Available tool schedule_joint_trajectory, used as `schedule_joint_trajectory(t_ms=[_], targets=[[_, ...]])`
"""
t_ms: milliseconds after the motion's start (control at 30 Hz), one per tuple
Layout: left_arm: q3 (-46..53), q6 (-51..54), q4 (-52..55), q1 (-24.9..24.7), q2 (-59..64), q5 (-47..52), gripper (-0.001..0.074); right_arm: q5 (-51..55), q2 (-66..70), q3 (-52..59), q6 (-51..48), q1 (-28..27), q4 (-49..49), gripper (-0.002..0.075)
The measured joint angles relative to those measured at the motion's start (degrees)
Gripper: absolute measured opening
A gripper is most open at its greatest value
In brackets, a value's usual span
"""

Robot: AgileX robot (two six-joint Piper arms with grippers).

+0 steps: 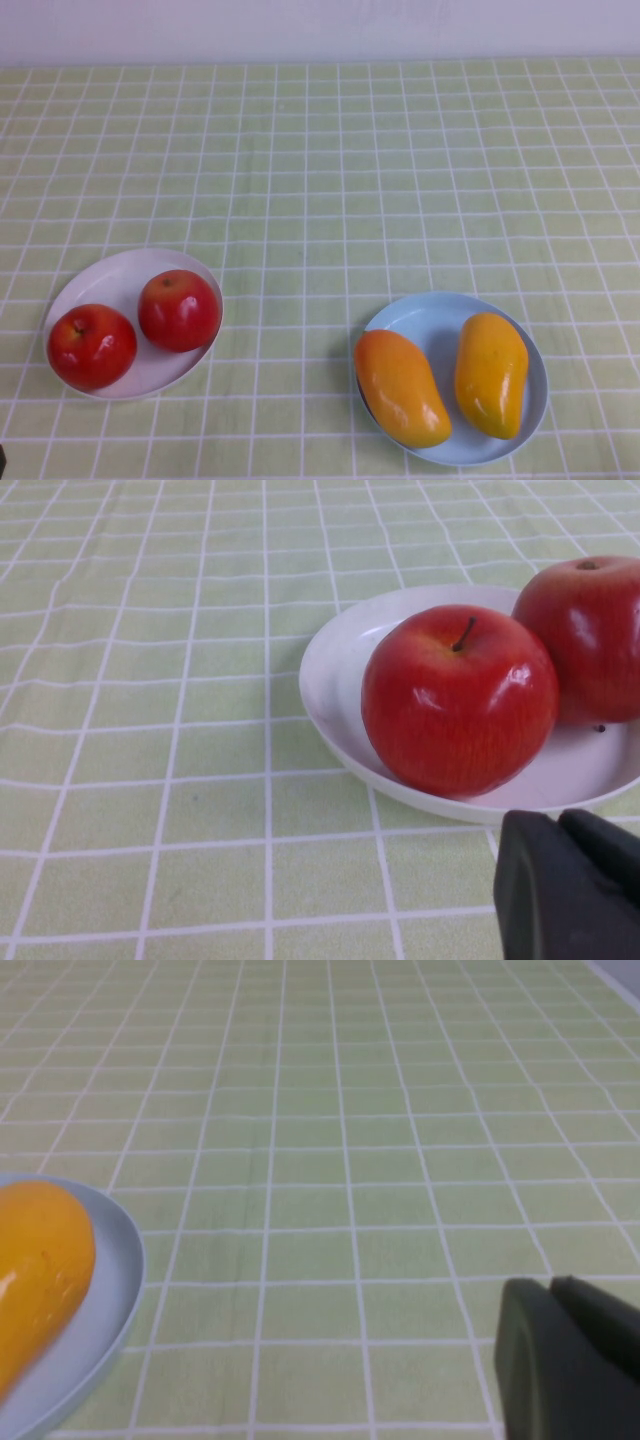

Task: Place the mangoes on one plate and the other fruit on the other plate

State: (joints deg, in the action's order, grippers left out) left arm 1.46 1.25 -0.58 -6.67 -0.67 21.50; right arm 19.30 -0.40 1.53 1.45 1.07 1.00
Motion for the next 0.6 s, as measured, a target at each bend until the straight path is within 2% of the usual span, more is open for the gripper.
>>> schedule_joint_trajectory(t_ms=[600], targets=[[0.0, 0.0, 0.0, 0.0, 0.0, 0.0, -0.0001, 1.1, 0.0, 0.0, 0.0, 0.0, 0.0, -0.0015]])
